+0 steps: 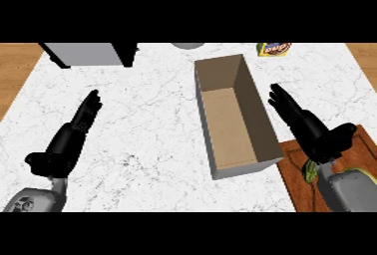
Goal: Pick the lemon from the cutting board and place it in the cardboard box
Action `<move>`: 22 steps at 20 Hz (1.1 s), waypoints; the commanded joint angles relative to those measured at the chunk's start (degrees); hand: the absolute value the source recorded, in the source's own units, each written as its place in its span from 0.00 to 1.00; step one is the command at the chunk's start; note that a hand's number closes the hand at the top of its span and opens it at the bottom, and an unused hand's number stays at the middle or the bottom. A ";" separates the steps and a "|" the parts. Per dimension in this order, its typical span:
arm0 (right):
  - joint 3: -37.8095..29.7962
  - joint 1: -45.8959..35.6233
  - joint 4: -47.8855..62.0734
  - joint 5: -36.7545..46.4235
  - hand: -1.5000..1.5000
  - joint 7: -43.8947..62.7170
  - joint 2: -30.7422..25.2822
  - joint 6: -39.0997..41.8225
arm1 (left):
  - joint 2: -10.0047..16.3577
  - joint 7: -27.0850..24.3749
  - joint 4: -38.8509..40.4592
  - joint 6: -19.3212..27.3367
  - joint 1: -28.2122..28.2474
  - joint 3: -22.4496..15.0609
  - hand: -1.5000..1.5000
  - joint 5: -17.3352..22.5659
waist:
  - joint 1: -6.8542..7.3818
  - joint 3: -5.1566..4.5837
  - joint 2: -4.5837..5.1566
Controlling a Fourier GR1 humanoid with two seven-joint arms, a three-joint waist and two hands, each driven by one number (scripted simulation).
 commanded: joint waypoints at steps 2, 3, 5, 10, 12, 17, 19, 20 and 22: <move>-13.81 3.60 2.86 -10.24 1.00 -13.84 -4.97 8.36 | -1.59 2.18 -1.69 3.05 1.35 2.46 0.50 1.44 | -0.11 -0.98 0.78; -17.34 5.27 2.85 -12.79 1.00 -17.72 -5.67 9.79 | -1.10 2.49 -0.49 2.76 0.87 5.31 0.50 3.96 | -1.45 -0.78 0.79; -23.86 4.89 3.25 -18.47 1.00 -21.24 -6.10 11.88 | -2.61 3.67 -0.53 5.12 2.30 7.01 0.50 5.48 | -2.93 -0.27 0.24; -32.00 9.50 16.95 -13.26 0.00 -35.33 -11.94 15.59 | -5.94 7.42 -2.24 6.41 1.76 7.32 0.50 9.07 | -1.11 -0.21 1.61; -34.85 10.30 18.84 -12.47 0.00 -44.22 -12.64 18.73 | -5.51 7.51 -1.87 5.69 1.46 7.82 0.50 9.71 | -1.40 -0.27 1.54; -36.99 12.47 25.63 -5.46 0.00 -58.97 -20.34 27.94 | -5.69 10.61 -3.96 6.52 1.25 6.66 0.50 9.47 | 0.58 -0.37 1.44; -36.17 15.03 25.93 -0.39 0.00 -61.63 -24.58 27.99 | -5.84 11.53 -4.30 7.35 0.25 6.60 0.50 9.17 | 0.07 -0.44 1.37; -35.24 15.53 25.57 2.40 0.00 -63.41 -25.69 26.85 | -5.57 10.80 -3.23 6.47 0.38 6.97 0.50 9.48 | 0.22 -0.51 1.53; -32.86 18.04 24.35 6.83 0.00 -64.16 -30.19 27.68 | -6.79 9.34 -3.50 7.63 1.51 6.51 0.50 8.65 | 0.29 -0.61 1.30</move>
